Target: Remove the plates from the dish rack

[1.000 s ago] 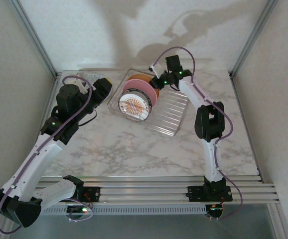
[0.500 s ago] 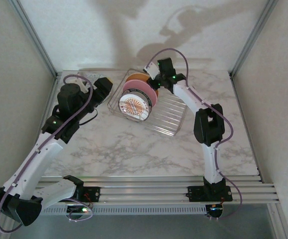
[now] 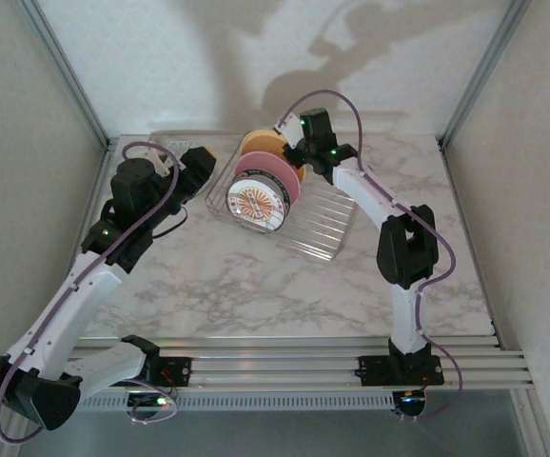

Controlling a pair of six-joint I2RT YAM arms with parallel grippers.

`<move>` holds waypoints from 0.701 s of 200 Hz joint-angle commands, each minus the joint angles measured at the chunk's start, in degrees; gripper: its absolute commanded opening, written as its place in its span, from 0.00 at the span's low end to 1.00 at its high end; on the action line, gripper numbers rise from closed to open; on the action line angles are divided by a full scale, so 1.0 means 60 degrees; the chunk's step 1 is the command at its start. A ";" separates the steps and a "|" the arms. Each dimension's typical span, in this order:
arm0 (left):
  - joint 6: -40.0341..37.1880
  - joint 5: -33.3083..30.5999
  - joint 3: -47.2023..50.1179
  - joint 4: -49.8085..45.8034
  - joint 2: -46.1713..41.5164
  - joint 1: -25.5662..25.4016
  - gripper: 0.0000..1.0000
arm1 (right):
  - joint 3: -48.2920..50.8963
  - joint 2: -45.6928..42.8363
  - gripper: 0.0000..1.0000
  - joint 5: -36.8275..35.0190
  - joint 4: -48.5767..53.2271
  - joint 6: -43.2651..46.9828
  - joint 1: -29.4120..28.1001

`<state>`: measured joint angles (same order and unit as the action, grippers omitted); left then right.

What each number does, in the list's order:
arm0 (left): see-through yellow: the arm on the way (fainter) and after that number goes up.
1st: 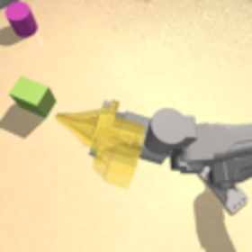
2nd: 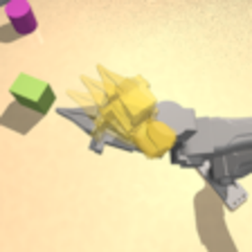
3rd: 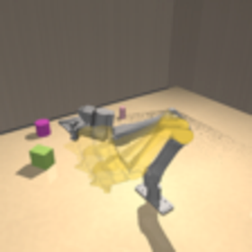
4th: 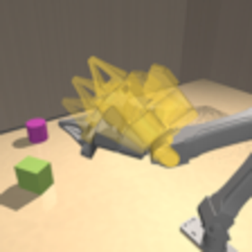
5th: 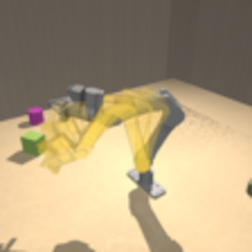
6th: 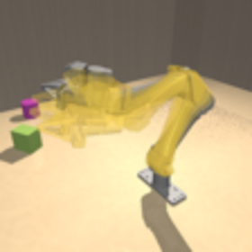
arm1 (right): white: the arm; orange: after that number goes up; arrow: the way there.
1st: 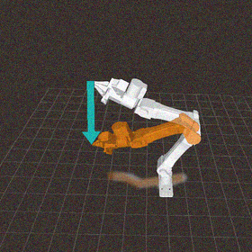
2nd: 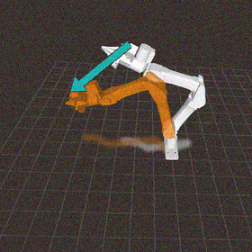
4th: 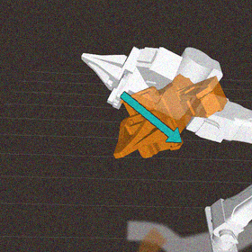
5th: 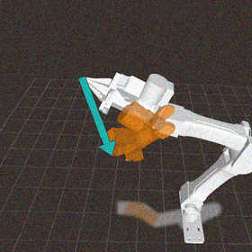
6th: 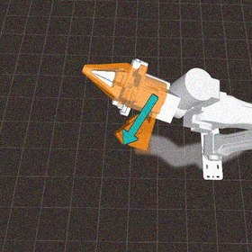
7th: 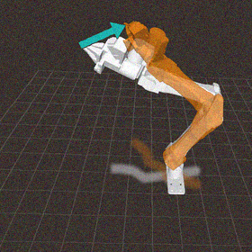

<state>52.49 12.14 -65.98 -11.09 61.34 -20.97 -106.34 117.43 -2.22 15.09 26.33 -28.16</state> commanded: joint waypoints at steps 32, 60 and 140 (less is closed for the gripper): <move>-0.0014 0.0027 -0.0276 0.0354 -0.0002 -0.0123 0.71 | 0.0360 -0.0988 0.00 -0.1507 -0.1489 0.0567 -0.0109; -0.0027 0.0088 -0.0350 0.0380 0.0034 -0.0130 0.71 | 0.0634 -0.1320 0.00 -0.2227 -0.2078 0.0917 -0.0126; -0.0148 0.0369 -0.0626 0.0576 0.0463 -0.0321 0.72 | 0.0952 -0.2466 0.00 -0.3346 -0.3067 0.1411 -0.0134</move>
<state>52.47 12.60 -66.92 -10.07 62.85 -22.09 -100.82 107.90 -18.94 2.09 33.95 -28.71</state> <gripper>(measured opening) 0.714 0.140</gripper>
